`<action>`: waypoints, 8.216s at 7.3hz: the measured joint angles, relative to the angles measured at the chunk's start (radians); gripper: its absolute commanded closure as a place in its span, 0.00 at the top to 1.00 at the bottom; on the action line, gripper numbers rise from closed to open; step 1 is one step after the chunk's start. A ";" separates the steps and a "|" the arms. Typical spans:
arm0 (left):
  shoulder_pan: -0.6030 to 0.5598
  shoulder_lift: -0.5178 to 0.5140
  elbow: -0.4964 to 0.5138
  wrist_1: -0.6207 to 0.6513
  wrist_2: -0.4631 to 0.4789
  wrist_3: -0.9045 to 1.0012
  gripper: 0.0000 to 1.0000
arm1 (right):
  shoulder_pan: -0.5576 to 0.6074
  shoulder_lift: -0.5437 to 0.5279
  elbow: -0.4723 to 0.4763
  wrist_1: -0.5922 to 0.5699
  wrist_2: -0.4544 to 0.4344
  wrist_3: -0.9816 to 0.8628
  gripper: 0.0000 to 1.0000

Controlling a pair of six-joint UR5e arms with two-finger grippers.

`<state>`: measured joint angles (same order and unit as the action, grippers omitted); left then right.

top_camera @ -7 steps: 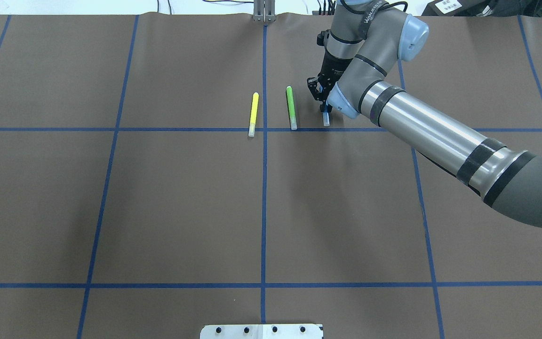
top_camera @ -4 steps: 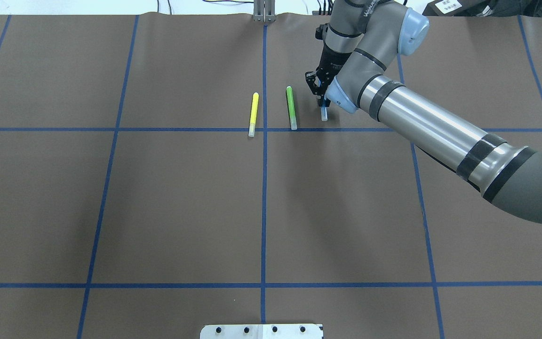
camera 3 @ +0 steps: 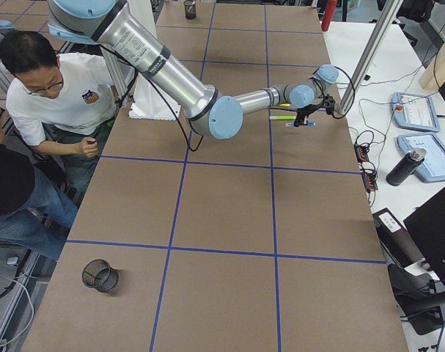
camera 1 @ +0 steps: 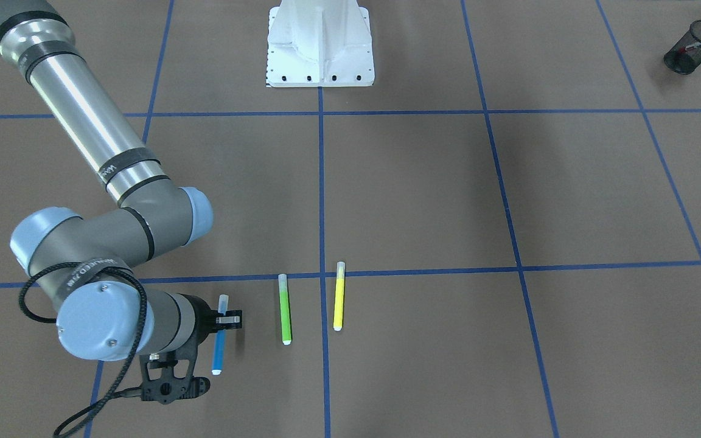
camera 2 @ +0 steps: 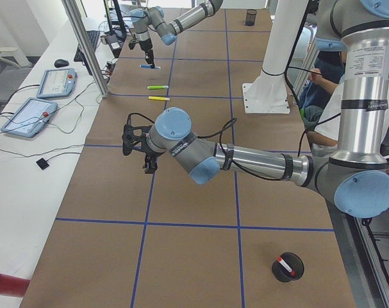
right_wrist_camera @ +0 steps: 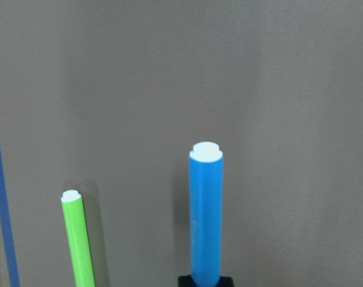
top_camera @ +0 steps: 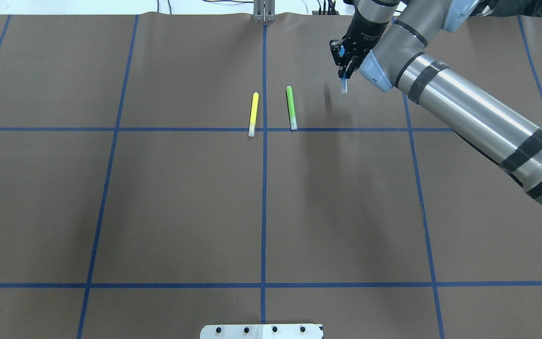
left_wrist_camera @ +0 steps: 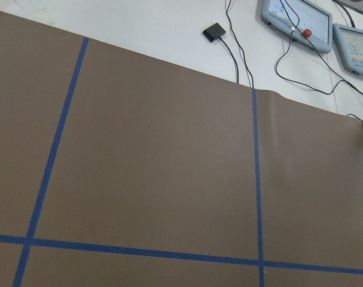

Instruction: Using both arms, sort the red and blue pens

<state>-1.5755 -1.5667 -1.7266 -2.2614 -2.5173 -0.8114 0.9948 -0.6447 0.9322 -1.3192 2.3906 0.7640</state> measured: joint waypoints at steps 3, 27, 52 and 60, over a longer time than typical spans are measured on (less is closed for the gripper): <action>0.001 0.000 0.007 0.000 0.000 0.000 1.00 | 0.063 -0.225 0.290 0.000 0.012 -0.001 0.00; 0.005 -0.003 0.018 0.006 0.000 -0.002 1.00 | 0.500 -1.330 0.952 0.210 -0.048 -0.463 0.00; 0.009 0.027 0.001 -0.003 0.000 -0.017 1.00 | 0.901 -1.921 0.610 1.242 -0.041 -0.623 0.00; 0.015 0.042 -0.024 -0.006 0.000 -0.052 1.00 | 0.981 -1.976 0.630 1.229 -0.179 -0.667 0.00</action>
<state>-1.5601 -1.5252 -1.7502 -2.2672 -2.5169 -0.8634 1.9757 -2.6211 1.5626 -0.0905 2.2121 0.0968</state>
